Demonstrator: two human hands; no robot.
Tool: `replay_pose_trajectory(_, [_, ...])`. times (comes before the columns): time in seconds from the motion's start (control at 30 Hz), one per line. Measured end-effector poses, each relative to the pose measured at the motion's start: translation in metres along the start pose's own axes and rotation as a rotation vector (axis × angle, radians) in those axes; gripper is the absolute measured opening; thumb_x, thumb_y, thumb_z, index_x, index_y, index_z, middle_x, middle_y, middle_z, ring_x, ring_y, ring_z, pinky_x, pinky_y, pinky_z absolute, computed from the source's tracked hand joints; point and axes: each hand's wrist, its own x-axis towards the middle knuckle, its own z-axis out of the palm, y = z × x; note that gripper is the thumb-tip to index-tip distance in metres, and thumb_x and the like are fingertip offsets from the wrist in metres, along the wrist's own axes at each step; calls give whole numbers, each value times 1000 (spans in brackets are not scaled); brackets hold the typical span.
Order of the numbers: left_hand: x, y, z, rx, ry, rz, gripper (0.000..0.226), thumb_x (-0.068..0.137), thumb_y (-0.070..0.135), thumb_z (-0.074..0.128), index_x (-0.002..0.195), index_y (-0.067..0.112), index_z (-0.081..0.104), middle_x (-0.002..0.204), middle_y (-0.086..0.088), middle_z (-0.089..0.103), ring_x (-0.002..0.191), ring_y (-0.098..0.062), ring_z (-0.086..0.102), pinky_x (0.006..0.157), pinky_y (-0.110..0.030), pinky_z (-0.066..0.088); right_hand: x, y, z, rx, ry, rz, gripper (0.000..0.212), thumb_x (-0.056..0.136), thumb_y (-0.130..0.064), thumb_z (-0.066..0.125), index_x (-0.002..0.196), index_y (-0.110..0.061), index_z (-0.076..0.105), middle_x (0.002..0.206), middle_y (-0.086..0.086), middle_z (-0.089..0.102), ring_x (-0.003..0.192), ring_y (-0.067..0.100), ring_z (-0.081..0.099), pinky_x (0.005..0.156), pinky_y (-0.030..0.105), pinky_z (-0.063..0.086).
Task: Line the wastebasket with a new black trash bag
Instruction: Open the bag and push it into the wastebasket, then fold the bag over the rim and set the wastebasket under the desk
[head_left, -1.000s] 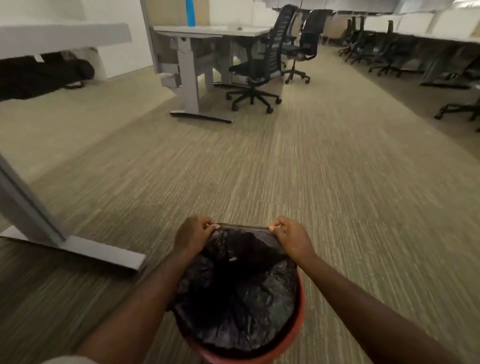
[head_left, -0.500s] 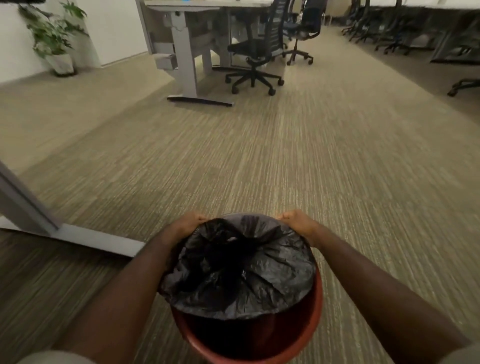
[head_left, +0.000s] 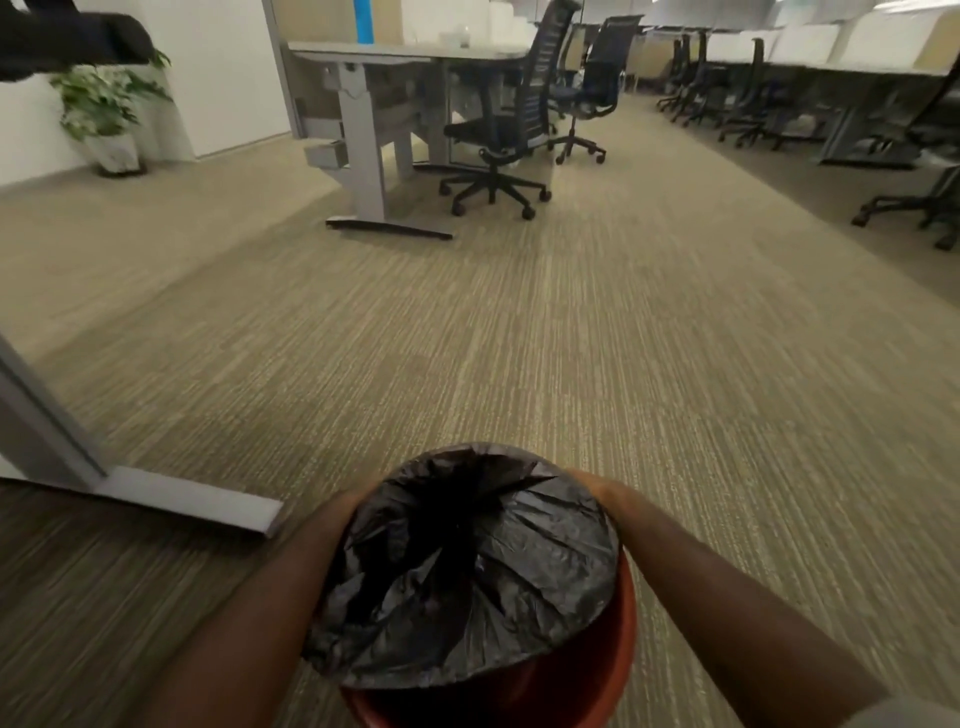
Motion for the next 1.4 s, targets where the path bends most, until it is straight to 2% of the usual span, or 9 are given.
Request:
replay_pose_trajectory(0.13, [-3, -10, -7, -303, -16, -87, 59, 104, 39, 37, 139, -7, 49, 146, -26, 48, 134, -35, 48, 103, -33, 39, -2, 5, 0, 211, 203, -3, 33, 101, -2, 48, 71, -12, 56, 70, 1, 51, 69, 17, 47, 61, 24, 48])
replay_pose_trajectory(0.2, [-18, -17, -14, -494, 7, -135, 82, 94, 67, 31, 113, -4, 67, 116, -27, 67, 104, -38, 65, 91, -37, 49, -13, 9, -3, 328, 285, -7, 24, 98, -5, 51, 75, -10, 60, 71, 4, 57, 68, 17, 52, 58, 24, 48])
replay_pose_trajectory(0.3, [-50, -21, -15, -614, 93, -147, 76, 93, 70, 27, 83, 3, 64, 83, -17, 64, 71, -27, 61, 67, -35, 49, -36, 10, -4, 504, 365, -58, 26, 95, -6, 53, 72, -9, 66, 70, 5, 64, 64, 18, 59, 57, 28, 48])
replay_pose_trajectory(0.47, [-113, -31, 7, -697, 86, -131, 56, 93, 66, 38, 89, 18, 67, 84, -6, 68, 74, -27, 63, 68, -35, 53, -75, 28, 11, 51, 565, -227, 38, 99, -45, 44, 81, -18, 62, 82, -1, 66, 76, 16, 61, 74, 47, 52])
replay_pose_trajectory(0.57, [-138, -44, 16, -659, 66, -106, 58, 89, 72, 35, 89, 24, 65, 85, -8, 68, 77, -28, 62, 70, -36, 51, -120, 30, 26, -143, 720, -254, 46, 90, -66, 48, 103, -23, 54, 93, -7, 63, 81, 13, 63, 67, 38, 53])
replay_pose_trajectory(0.8, [-166, -73, 34, -805, 171, -56, 33, 91, 29, 65, 109, 2, 63, 75, -17, 61, 48, -21, 49, 45, -26, 43, -164, 39, 36, -311, 509, -88, 28, 86, -44, 66, 77, -23, 50, 76, -6, 61, 75, 19, 62, 61, 33, 43])
replay_pose_trajectory(1.0, [-186, -66, 37, -974, 205, 13, 11, 91, 16, 65, 92, 5, 69, 65, -7, 74, 52, -19, 67, 44, -27, 55, -172, 48, 39, 113, 452, -108, 17, 90, -14, 62, 76, -6, 58, 62, 11, 60, 45, 19, 59, 41, 30, 51])
replay_pose_trajectory(1.17, [-205, -72, 55, -1162, 8, -13, 9, 90, 9, 63, 95, 3, 67, 72, -11, 76, 56, -19, 71, 54, -29, 62, -171, 60, 49, 565, 384, -101, 12, 95, -10, 61, 86, -4, 56, 66, 19, 65, 50, 27, 63, 47, 32, 55])
replay_pose_trajectory(1.4, [-204, -94, 54, -1100, -251, -122, 13, 91, 4, 59, 101, -3, 62, 77, -21, 74, 55, -24, 72, 57, -39, 64, -173, 88, 70, 724, 405, -164, 20, 100, -6, 54, 81, -10, 49, 63, 8, 67, 49, 20, 66, 44, 31, 54])
